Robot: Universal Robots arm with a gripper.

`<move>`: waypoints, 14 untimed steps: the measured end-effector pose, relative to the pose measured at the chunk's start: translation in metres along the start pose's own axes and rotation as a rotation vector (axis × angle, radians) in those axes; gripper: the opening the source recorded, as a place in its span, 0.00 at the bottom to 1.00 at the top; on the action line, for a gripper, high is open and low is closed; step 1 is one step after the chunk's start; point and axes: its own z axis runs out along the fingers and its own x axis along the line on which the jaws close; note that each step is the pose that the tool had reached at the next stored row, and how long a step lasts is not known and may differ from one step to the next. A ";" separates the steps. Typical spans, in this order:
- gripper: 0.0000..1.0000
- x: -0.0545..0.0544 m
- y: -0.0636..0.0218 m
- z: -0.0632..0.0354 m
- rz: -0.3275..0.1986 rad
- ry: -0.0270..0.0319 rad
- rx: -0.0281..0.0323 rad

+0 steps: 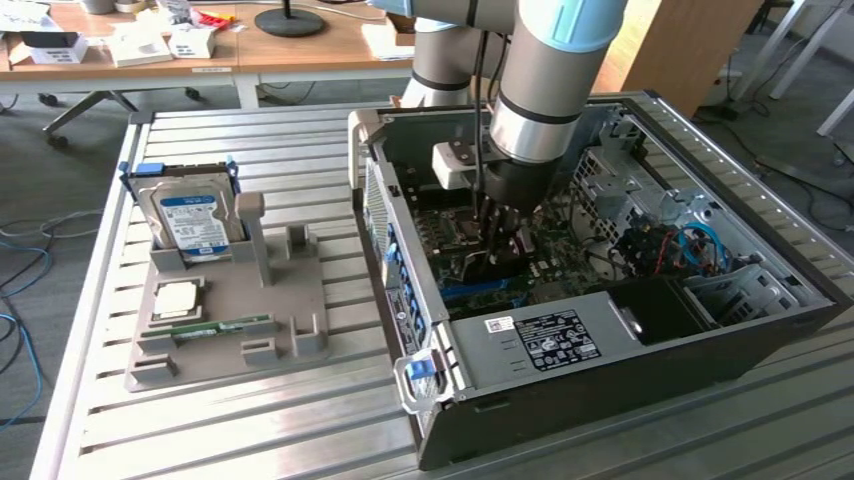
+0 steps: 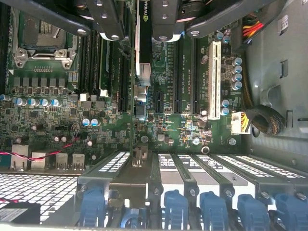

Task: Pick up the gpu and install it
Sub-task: 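Insert the gpu into the slot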

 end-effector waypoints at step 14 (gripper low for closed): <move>0.26 0.002 0.0000 0.0000 0.000 -0.0028 0.0000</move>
